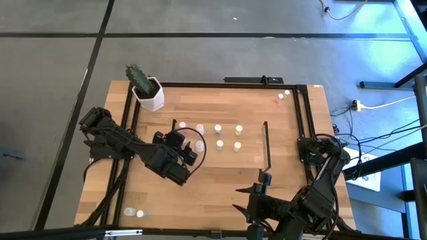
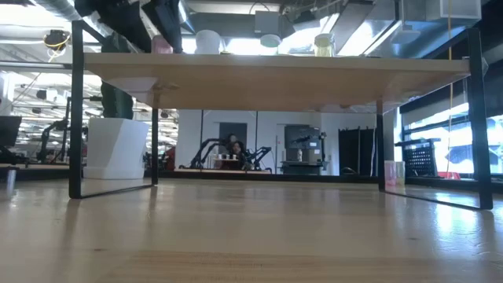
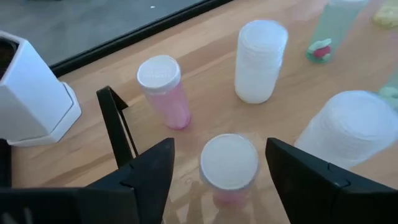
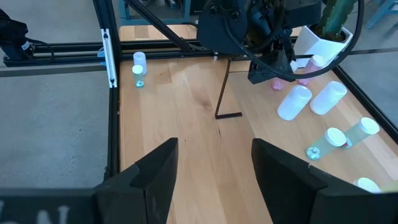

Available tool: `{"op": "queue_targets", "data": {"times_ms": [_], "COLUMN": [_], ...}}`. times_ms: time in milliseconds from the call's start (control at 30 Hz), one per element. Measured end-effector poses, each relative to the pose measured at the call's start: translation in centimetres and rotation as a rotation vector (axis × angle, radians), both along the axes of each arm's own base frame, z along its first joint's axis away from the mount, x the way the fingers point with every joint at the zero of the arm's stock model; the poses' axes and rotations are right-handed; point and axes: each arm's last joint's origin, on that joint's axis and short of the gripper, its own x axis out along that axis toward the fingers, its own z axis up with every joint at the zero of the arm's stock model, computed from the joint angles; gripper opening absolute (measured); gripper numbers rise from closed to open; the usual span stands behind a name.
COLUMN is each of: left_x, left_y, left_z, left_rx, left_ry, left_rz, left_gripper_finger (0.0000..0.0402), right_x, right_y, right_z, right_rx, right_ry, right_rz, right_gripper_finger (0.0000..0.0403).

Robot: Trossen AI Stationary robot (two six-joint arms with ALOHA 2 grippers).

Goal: Pick and place medicine bottles onto shelf by color
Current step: Put the blue pill bottle on the shelf aligned with the other blue pill bottles

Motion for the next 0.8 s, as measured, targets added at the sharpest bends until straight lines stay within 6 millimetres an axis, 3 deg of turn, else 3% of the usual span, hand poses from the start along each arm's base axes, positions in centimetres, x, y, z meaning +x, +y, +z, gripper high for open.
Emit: {"op": "queue_targets", "data": {"times_ms": [300,467,633,800], "left_x": [-0.5,-0.7,-1.5,-3.5], "left_y": [-0.8,-1.6,-3.7,-6.7], "left_z": [2.2,4.4,7.2,9.6], "left_rx": [0.048,0.058,0.05,0.012], "left_ry": [0.013,0.031,0.005,-0.018], "left_rz": [-0.065,-0.143,-0.282,-0.459], "left_gripper_finger": [0.0247,0.0247,0.0247,0.0247], "right_x": [0.0,0.0,0.0,0.0], "right_y": [0.0,0.0,0.0,0.0], "right_z": [0.0,0.0,0.0,0.0], "right_rx": [0.0,0.001,0.001,0.002], "right_ry": [0.0,0.0,0.0,-0.001], "right_rz": [0.0,0.0,0.001,0.0], "right_gripper_finger": [0.0207,0.0207,0.0207,0.0207]}}
